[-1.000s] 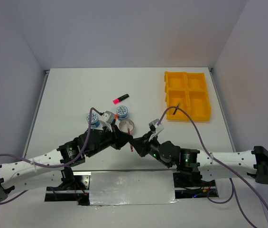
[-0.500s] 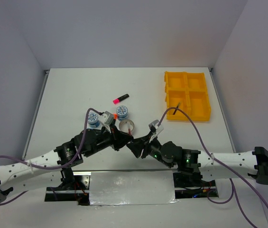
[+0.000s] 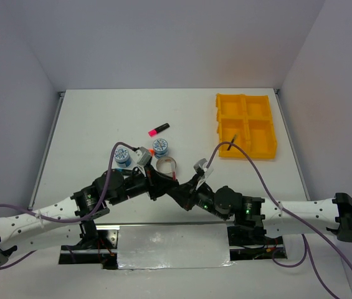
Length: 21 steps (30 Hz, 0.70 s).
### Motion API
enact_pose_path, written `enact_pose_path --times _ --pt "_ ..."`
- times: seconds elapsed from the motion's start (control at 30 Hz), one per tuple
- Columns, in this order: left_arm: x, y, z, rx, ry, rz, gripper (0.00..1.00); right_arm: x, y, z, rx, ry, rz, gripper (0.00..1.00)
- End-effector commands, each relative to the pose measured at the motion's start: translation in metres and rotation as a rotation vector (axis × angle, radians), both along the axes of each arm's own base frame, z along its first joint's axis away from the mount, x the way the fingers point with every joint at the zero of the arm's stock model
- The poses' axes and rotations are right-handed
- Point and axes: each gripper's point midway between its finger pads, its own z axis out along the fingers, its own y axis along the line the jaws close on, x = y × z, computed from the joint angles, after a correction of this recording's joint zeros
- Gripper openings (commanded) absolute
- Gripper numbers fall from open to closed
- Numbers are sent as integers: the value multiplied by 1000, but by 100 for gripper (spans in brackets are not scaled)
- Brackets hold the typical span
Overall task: Sort the stationery into containers
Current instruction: Close the pen cap on the pen.
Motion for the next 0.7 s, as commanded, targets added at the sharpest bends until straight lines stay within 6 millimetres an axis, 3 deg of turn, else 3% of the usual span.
enact_pose_path --times 0.0,0.07,0.1,0.17,0.27,0.3,0.33,0.5,0.67 --pt "-5 -2 21 -49 -62 -30 6 1 -3 18 66 -25 -7 1" --pt "-3 0 23 -38 -67 -23 26 1 -4 19 69 -20 -10 0" --pt "-3 0 33 -44 -78 -23 42 1 -4 19 69 -19 -12 0" --pt "-2 2 44 -25 -95 -14 62 2 -5 18 64 -14 -19 0" --pt "6 10 60 -15 -124 41 80 4 -8 15 46 3 -38 0" --pt "6 14 69 -13 -127 52 92 5 -8 16 48 4 -40 0" --pt "10 17 72 -6 -138 73 98 4 -8 17 50 5 -37 0" --pt "14 26 93 7 -176 113 99 1 -7 18 51 7 -17 0" --pt "28 35 94 44 -189 199 99 -2 -4 19 40 -11 10 0"
